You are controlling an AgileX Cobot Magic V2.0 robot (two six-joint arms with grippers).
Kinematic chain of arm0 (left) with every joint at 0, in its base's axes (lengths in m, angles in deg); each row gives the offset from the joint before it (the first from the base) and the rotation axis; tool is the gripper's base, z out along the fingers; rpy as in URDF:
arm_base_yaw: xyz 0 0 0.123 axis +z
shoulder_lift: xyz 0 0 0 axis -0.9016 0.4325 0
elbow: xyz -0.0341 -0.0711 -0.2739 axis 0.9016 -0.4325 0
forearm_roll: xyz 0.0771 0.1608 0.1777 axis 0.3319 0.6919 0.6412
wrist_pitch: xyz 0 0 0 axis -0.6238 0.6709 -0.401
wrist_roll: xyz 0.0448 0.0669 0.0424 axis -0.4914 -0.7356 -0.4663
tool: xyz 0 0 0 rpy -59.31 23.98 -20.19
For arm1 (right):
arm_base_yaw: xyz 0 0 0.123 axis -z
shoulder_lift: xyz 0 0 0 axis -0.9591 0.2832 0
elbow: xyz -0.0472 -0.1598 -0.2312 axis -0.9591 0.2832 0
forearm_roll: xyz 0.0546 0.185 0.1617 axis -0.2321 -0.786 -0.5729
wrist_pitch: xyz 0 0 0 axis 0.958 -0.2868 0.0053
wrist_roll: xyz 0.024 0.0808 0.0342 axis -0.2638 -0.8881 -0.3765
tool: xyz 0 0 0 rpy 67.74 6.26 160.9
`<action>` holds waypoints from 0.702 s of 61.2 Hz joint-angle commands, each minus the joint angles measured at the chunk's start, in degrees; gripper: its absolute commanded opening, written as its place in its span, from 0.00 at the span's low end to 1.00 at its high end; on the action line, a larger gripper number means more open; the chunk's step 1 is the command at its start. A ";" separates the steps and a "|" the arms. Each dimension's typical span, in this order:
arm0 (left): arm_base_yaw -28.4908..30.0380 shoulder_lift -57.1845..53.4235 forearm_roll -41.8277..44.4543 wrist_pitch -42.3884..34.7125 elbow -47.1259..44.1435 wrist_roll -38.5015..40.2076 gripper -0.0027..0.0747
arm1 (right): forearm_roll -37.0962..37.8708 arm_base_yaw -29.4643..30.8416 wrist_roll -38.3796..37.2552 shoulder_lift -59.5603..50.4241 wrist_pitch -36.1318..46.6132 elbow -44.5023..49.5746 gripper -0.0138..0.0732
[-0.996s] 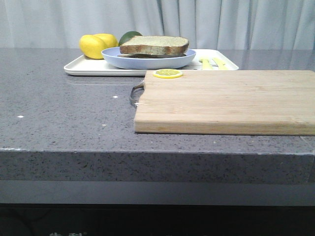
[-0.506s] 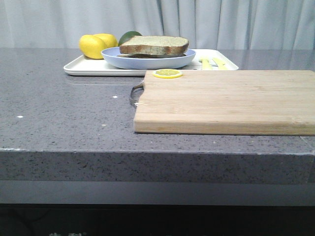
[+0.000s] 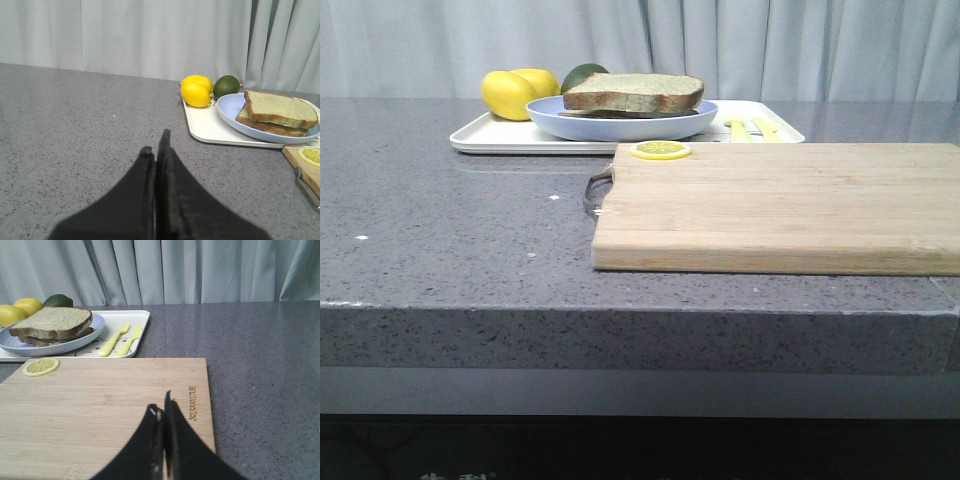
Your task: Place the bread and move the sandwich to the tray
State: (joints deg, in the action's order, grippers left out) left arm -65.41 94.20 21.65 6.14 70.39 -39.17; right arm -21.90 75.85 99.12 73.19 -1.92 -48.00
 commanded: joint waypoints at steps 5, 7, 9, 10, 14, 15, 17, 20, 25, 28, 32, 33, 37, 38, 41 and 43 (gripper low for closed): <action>0.06 -7.51 -0.14 -10.38 -7.21 0.23 0.01 | -0.13 0.17 0.48 0.31 4.18 -1.54 0.09; 0.06 -8.98 -0.14 -10.60 -8.69 0.23 0.01 | -0.13 0.17 0.48 0.31 4.18 -1.54 0.09; 0.06 -10.69 -0.14 -10.58 -10.38 0.23 0.01 | -0.13 0.17 0.48 0.31 4.18 -1.54 0.09; 0.06 -11.33 -0.14 -10.58 -11.02 0.23 0.01 | -0.13 0.17 0.48 0.31 4.18 -1.54 0.09; 0.06 -14.25 -0.14 -10.58 -13.97 0.23 0.01 | -0.13 0.17 0.48 0.31 4.18 -1.54 0.09; 0.06 -14.26 -0.14 -11.03 -14.79 0.23 0.01 | -0.13 0.17 0.48 0.31 4.18 -1.54 0.09; 0.06 -14.01 -0.14 -11.65 -15.72 0.23 0.01 | -0.13 0.17 0.48 0.31 4.18 -1.54 0.09; 0.06 -13.67 -0.14 -13.36 -17.67 0.23 0.01 | -0.13 0.17 0.48 0.31 4.18 -1.54 0.09; 0.06 -14.03 -0.14 -17.24 -20.85 0.23 0.01 | -0.13 0.17 0.48 0.31 4.18 -1.54 0.09; 0.06 -14.03 -0.14 -19.64 -22.41 0.23 0.01 | -0.13 0.17 0.48 0.31 4.18 -1.54 0.09; 0.06 -14.03 -0.14 -21.12 -24.09 0.23 0.01 | -0.13 0.17 0.48 0.31 4.18 -1.54 0.09; 0.06 -14.03 -0.14 -19.97 -23.82 0.23 0.01 | -0.13 0.17 0.48 0.31 4.18 -1.54 0.09; 0.06 -14.03 -0.14 -20.73 -23.83 0.23 0.01 | -0.13 0.17 0.48 0.31 4.18 -1.54 0.09; 0.06 -14.03 -0.14 -20.86 -23.83 0.23 0.01 | -0.13 0.17 0.48 0.31 4.18 -1.54 0.09; 0.06 -14.03 -0.14 -20.86 -23.83 0.23 0.01 | -0.13 0.17 0.48 0.31 4.18 -1.54 0.09; 0.06 -14.03 -0.14 -20.73 -23.83 0.23 0.01 | -0.13 0.17 0.48 0.31 4.18 -1.54 0.09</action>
State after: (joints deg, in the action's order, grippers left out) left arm -65.41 81.51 21.77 -9.22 46.52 -39.17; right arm -21.90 75.85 99.12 73.06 -1.98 -48.00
